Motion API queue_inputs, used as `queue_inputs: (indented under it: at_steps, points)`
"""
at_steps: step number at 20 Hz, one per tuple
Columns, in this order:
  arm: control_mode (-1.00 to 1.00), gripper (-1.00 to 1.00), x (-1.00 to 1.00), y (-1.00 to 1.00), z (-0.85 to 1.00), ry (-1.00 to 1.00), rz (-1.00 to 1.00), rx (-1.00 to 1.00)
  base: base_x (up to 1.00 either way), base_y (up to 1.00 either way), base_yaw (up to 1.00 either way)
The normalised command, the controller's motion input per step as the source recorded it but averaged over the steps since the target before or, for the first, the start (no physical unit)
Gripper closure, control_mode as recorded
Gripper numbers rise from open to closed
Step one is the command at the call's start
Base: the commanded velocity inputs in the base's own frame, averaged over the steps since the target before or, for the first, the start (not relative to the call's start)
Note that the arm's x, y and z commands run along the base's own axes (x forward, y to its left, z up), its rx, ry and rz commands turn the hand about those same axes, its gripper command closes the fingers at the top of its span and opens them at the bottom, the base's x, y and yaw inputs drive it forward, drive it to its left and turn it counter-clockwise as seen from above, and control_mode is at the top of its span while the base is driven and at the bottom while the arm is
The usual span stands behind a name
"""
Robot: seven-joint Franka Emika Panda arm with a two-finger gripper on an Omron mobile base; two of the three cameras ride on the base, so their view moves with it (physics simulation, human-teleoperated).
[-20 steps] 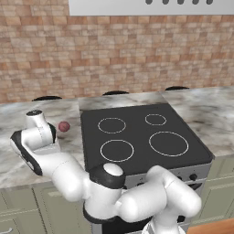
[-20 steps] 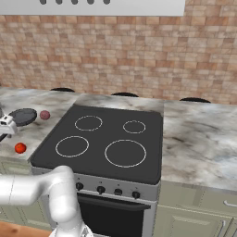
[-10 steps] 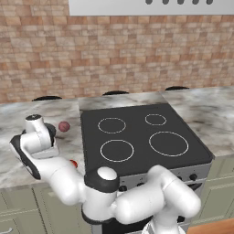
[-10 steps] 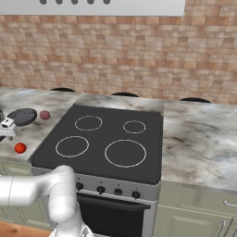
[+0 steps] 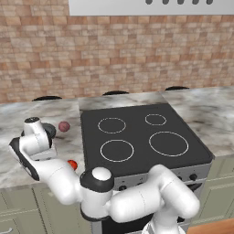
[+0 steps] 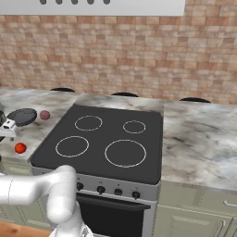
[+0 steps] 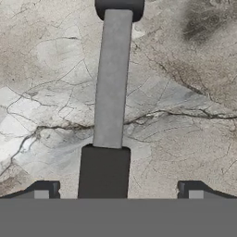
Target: Place the pan on the front right burner on the stove. Then place the tomato and the onion in the pan and turn on the front right burner.
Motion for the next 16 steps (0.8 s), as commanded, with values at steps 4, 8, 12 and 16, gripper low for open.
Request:
queue_inputs:
  at_steps: [4, 8, 12, 16]
  points:
    - [-1.0, -1.0, 0.2, 0.13, -0.27, 0.0, 0.0, 0.0, 0.0, 0.0, 0.0]
    - [-1.0, -1.0, 0.19, 0.17, -0.28, 0.0, 0.0, 0.0, 0.0, 0.0, 0.0]
    - [-1.0, 1.0, 0.17, 0.25, -0.25, 0.0, 0.0, 0.0, 0.0, 0.0, 0.0]
    - [-1.0, 1.0, 0.01, 0.04, -0.28, 0.0, 0.0, 0.0, 0.0, 0.0, 0.0]
